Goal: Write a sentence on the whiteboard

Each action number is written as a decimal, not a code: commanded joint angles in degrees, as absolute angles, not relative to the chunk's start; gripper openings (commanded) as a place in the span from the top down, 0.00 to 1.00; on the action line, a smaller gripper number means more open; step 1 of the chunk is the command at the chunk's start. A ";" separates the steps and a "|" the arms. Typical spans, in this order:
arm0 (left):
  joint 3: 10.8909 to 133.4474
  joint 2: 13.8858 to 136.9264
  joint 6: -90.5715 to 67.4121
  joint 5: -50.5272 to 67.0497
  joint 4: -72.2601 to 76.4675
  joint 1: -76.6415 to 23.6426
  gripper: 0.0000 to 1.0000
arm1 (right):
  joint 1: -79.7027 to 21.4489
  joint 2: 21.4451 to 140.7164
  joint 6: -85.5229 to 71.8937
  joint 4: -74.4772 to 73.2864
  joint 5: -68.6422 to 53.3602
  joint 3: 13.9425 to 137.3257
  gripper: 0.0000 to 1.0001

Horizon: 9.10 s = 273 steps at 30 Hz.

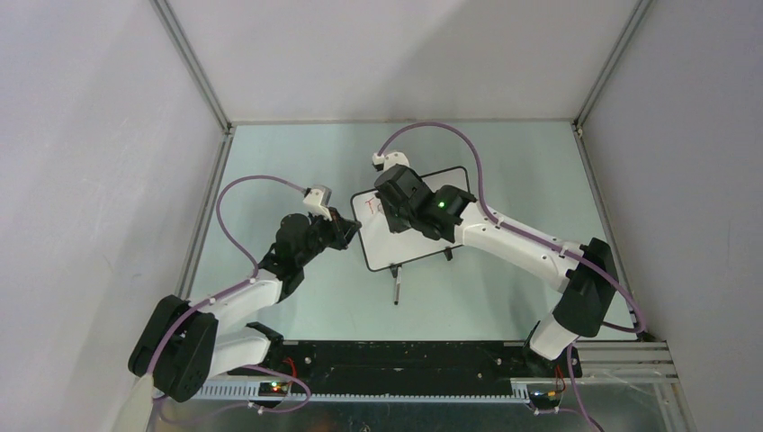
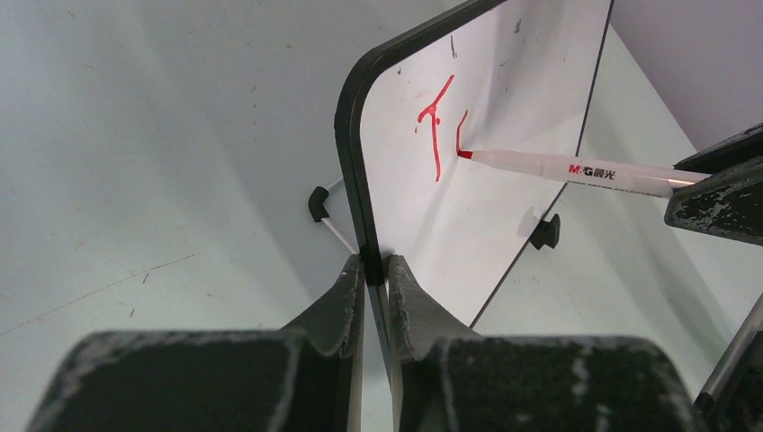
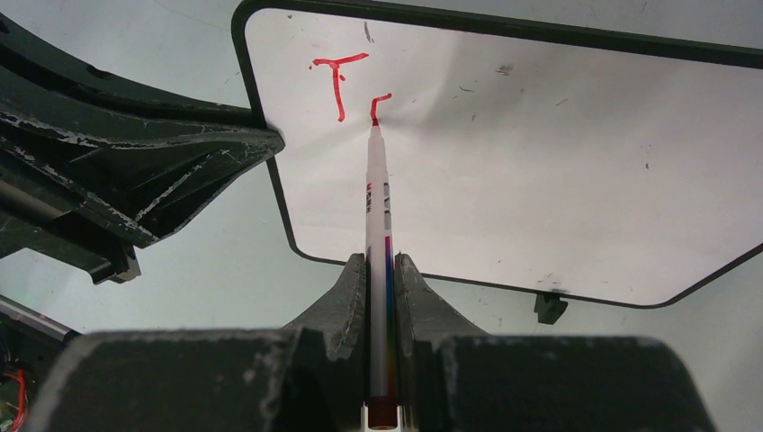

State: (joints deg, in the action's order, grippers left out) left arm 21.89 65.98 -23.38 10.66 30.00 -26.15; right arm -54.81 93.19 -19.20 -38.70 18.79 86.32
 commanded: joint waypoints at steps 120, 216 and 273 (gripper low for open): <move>22.24 63.29 -19.16 7.91 30.90 -28.26 0.91 | -54.68 81.36 -16.81 -29.97 23.08 79.67 1.00; 23.20 63.98 -19.77 7.28 29.25 -28.28 1.00 | -50.50 85.32 -17.72 -31.16 18.51 78.48 1.00; 22.85 63.47 -19.51 7.36 29.56 -28.21 1.00 | -50.73 86.10 -16.87 -33.57 18.53 79.30 1.00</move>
State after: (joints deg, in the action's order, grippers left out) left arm 21.87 64.82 -21.87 8.36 28.95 -27.88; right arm -50.81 86.11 -17.28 -33.06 16.14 77.06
